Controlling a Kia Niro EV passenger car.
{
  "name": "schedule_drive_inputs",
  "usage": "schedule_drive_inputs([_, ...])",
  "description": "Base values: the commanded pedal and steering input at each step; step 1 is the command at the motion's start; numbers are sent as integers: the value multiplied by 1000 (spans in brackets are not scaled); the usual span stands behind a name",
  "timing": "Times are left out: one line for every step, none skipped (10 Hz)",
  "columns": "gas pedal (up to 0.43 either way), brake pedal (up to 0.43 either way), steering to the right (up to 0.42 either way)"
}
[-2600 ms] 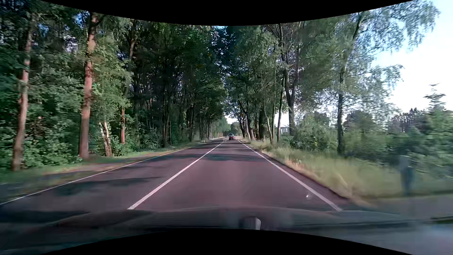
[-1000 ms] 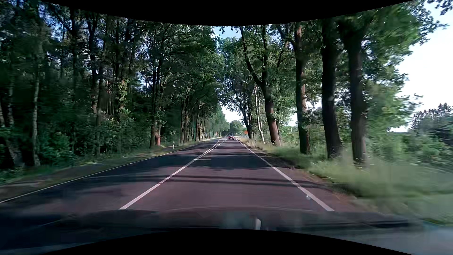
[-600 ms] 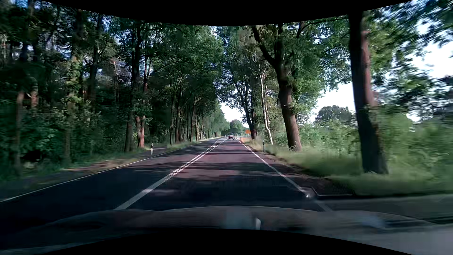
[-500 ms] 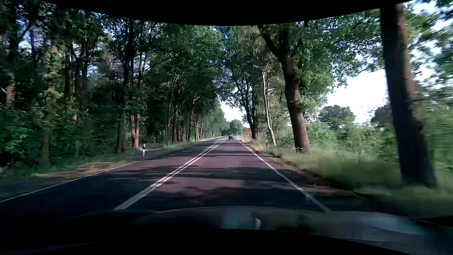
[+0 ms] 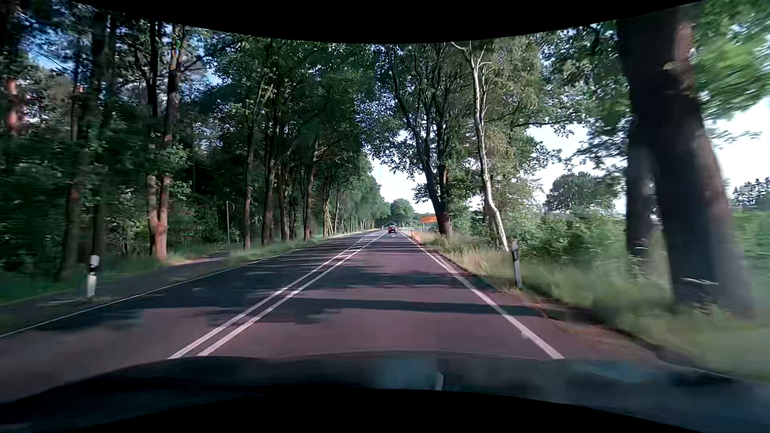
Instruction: Follow the waypoints while adhering to traffic rules and regulations
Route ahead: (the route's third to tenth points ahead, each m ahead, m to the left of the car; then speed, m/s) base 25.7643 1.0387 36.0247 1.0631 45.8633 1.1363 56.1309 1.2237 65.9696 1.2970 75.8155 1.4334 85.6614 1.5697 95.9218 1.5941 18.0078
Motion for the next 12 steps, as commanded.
schedule_drive_inputs([0,0,-2])
schedule_drive_inputs([0,0,-2])
schedule_drive_inputs([0,0,-2])
schedule_drive_inputs([0,0,-2])
schedule_drive_inputs([0,0,-2])
schedule_drive_inputs([0,0,-3])
schedule_drive_inputs([0,0,-3])
schedule_drive_inputs([0,0,-3])
schedule_drive_inputs([0,0,-4])
schedule_drive_inputs([0,0,-4])
schedule_drive_inputs([0,0,-4])
schedule_drive_inputs([0,0,-4])
